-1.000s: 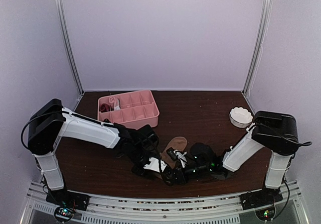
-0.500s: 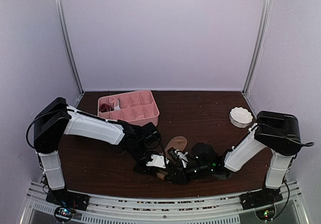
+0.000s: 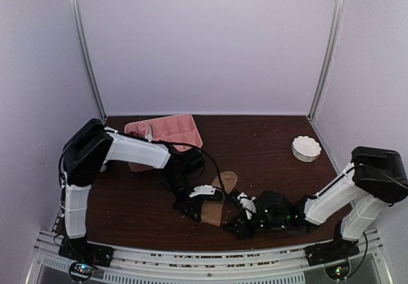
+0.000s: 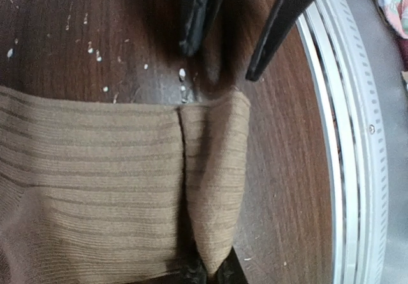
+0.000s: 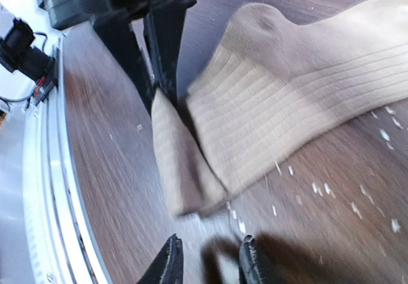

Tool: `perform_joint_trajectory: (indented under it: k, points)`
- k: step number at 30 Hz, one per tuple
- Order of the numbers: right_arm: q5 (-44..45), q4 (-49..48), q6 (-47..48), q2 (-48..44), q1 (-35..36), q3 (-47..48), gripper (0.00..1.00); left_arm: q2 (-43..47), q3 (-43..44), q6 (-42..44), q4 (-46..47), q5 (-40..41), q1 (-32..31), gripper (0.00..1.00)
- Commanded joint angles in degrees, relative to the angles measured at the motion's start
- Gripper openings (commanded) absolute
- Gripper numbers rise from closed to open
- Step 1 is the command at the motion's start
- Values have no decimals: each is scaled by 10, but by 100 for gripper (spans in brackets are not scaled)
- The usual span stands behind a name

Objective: Roll the socks
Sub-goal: Roll the sock at the center of the board.

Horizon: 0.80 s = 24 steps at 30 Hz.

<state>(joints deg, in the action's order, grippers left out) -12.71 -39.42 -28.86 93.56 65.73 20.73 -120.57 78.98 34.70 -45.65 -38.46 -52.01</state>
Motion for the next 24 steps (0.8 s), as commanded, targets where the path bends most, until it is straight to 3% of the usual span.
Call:
perform_joint_trajectory:
  k: [1, 2, 3, 4, 9, 14, 20, 24]
  points:
    - [169, 67, 39, -62, 43, -29, 45, -42, 5, -35, -90, 6, 7, 0]
    - [204, 78, 47, -87, 56, -31, 67, -45, 9, -37, -94, 6, 7, 1]
    - [238, 93, 56, -104, 66, -30, 96, -47, 14, -40, -99, 7, 7, 1]
    - [275, 118, 62, -121, 77, -26, 100, -48, 17, -41, -103, 9, 7, 1]
    - [469, 180, 11, -197, 101, -40, 100, -55, 38, -44, -124, 4, 7, 1]
    - [430, 39, 52, -233, 103, -124, 100, -67, 56, -38, -148, -8, 8, 1]
    - [389, 159, 255, -159, 178, -20, 100, -103, 77, -43, -177, -37, 19, 1]
    - [390, 173, 318, -83, 199, 44, 81, -119, 86, -44, -186, -44, 31, 1]
